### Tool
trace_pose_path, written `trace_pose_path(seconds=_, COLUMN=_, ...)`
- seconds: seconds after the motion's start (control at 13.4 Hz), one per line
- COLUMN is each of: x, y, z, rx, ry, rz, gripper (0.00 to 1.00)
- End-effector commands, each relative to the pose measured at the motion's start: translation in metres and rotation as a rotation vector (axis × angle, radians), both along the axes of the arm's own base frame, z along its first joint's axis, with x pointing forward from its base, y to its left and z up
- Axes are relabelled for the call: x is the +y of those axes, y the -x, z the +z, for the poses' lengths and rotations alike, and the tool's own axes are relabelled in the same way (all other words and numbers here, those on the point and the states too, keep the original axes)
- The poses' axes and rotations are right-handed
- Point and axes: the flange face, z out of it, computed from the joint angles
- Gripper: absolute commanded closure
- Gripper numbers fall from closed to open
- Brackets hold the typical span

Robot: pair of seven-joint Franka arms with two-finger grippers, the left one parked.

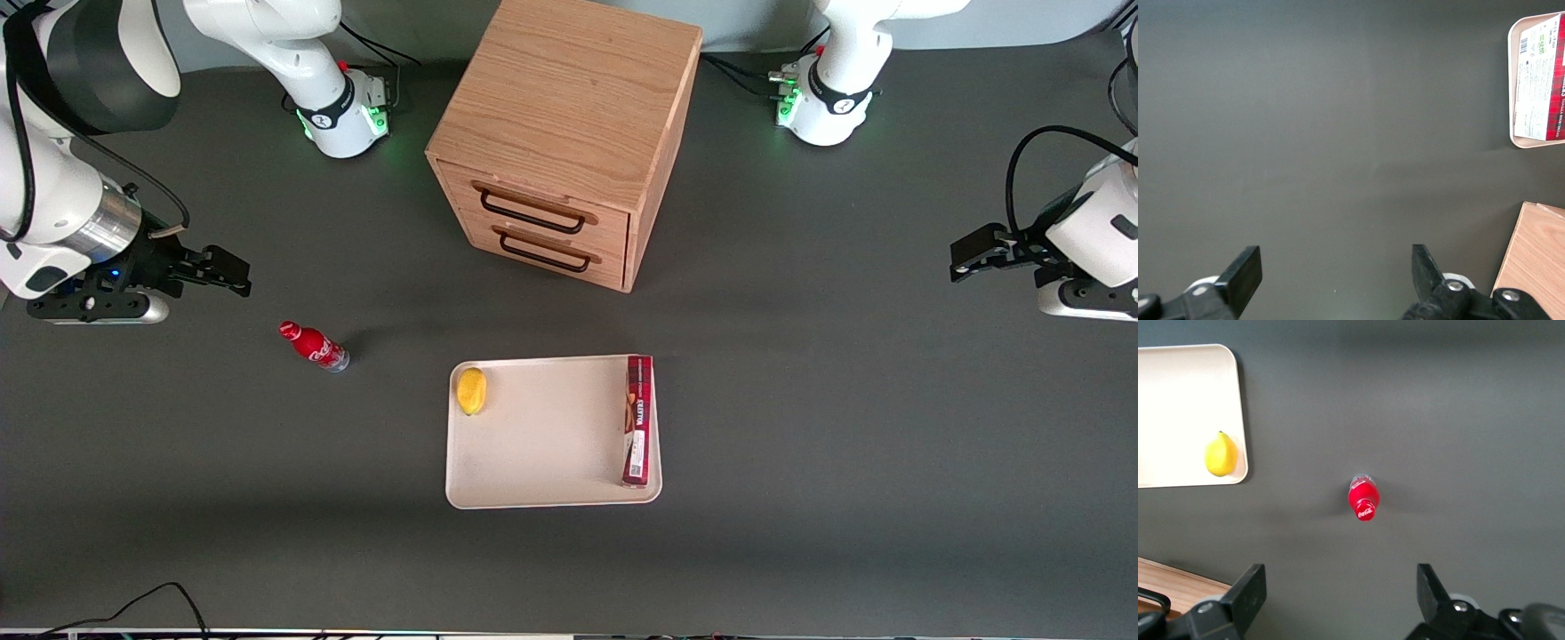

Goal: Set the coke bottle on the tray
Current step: 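Move the open right gripper down over the red Coca-Cola bottle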

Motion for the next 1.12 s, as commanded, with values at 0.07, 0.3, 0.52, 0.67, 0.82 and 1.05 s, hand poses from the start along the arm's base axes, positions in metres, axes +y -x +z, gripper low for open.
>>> trace_pose_path(seconds=0.07, x=-0.005, y=-0.004, z=0.013, rx=0.019, ry=-0.016, rz=0.017, gripper=0.0)
trace_pose_path(seconds=0.3, x=-0.005, y=-0.004, z=0.024, rx=0.013, ry=-0.018, rz=0.004, gripper=0.0)
trace_pose_path(seconds=0.52, x=-0.024, y=0.005, z=0.034, rx=0.049, ry=-0.019, rz=-0.014, gripper=0.0)
trace_pose_path(seconds=0.67, x=-0.023, y=0.005, z=0.034, rx=0.05, ry=-0.019, rz=-0.013, gripper=0.0)
trace_pose_path(seconds=0.82, x=-0.022, y=0.005, z=0.032, rx=0.054, ry=-0.019, rz=-0.01, gripper=0.0)
trace_pose_path(seconds=1.05, x=-0.019, y=0.0, z=0.004, rx=0.091, ry=-0.019, rz=-0.003, gripper=0.0)
